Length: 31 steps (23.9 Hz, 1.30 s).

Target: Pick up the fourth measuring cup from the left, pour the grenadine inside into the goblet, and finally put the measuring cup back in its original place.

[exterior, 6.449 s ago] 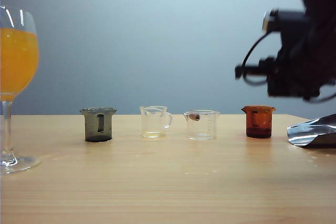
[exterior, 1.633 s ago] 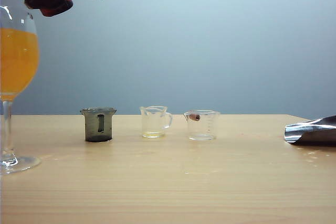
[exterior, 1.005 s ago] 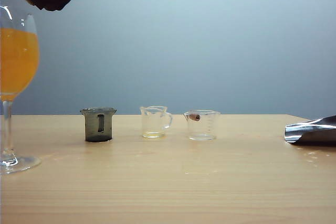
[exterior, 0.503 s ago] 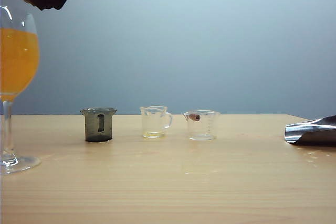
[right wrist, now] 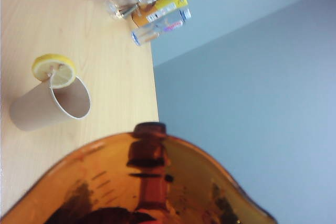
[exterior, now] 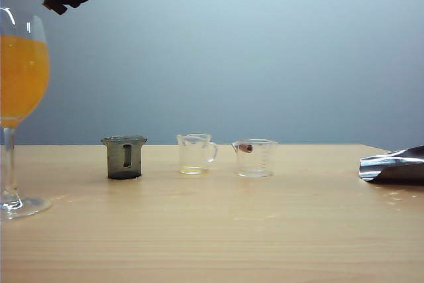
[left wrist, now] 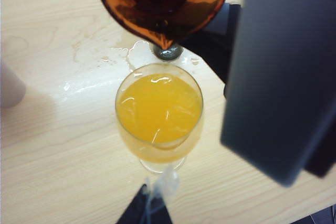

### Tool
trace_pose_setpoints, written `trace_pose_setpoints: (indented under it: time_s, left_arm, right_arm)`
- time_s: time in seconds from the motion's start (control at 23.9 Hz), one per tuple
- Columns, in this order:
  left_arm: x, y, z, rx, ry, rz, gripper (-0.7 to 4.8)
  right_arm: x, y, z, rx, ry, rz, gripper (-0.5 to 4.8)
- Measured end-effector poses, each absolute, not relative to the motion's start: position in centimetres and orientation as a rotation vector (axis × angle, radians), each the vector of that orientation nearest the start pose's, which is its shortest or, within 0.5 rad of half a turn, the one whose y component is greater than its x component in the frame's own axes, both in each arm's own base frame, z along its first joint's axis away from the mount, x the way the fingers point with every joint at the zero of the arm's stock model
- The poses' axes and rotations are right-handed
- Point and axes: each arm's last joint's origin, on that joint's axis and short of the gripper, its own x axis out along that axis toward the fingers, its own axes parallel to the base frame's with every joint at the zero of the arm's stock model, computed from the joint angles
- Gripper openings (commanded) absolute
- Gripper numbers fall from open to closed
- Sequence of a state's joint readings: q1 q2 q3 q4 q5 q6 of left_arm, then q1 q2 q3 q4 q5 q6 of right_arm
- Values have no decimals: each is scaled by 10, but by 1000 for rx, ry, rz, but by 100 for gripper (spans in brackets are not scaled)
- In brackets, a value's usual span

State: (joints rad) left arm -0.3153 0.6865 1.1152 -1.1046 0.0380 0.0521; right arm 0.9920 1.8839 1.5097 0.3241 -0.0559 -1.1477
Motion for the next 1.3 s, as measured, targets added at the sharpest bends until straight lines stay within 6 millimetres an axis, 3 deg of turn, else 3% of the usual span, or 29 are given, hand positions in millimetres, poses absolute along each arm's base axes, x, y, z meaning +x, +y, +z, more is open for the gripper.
trace_pose_setpoints:
  time_s: [0.84, 1.3]
  left_arm:
    - [84, -29, 367, 144, 664, -358, -4]
    - [84, -29, 367, 144, 664, -358, -4]
  right_arm:
    - [240, 379, 316, -1225, -722, 947, 202]
    - [242, 384, 305, -1261, -719, 964, 202]
